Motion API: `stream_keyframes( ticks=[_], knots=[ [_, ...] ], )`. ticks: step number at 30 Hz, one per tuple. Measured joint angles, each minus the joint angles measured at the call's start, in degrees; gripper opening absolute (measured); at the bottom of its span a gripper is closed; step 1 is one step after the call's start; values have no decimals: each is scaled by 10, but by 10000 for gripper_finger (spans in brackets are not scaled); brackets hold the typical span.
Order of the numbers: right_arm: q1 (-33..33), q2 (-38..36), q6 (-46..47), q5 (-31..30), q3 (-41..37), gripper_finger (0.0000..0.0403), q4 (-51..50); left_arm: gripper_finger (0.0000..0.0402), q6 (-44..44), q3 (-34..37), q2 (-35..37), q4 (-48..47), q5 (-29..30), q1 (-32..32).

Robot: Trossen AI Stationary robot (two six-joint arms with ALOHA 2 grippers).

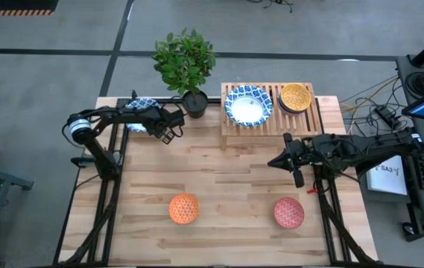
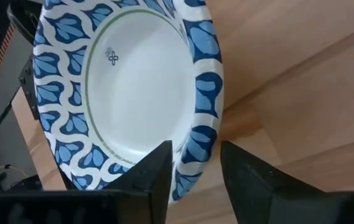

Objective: Place and stack bowls onto a shelf
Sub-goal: Stack the white bowl on top of the white bowl on the shelf

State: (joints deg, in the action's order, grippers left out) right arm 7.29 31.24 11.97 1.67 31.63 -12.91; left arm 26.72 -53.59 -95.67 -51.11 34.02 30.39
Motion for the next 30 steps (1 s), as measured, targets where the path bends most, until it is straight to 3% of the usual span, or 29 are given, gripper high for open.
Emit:
stream_keyframes(
  ticks=[12, 17, 23, 30],
  knots=[
    [0, 0, -2, -2, 0, 9, -1, 9, 13, 1, -3, -3, 0, -10],
    [0, 0, -7, -2, 0, 9, -1, 3, 16, 1, 1, -34, -27, -36],
    [0, 0, -7, -2, 0, 9, -1, 1, 18, 1, 19, -95, -36, -107],
    [0, 0, -14, -2, 0, 9, -1, 0, -82, -6, 70, -137, -37, -248]
  ],
)
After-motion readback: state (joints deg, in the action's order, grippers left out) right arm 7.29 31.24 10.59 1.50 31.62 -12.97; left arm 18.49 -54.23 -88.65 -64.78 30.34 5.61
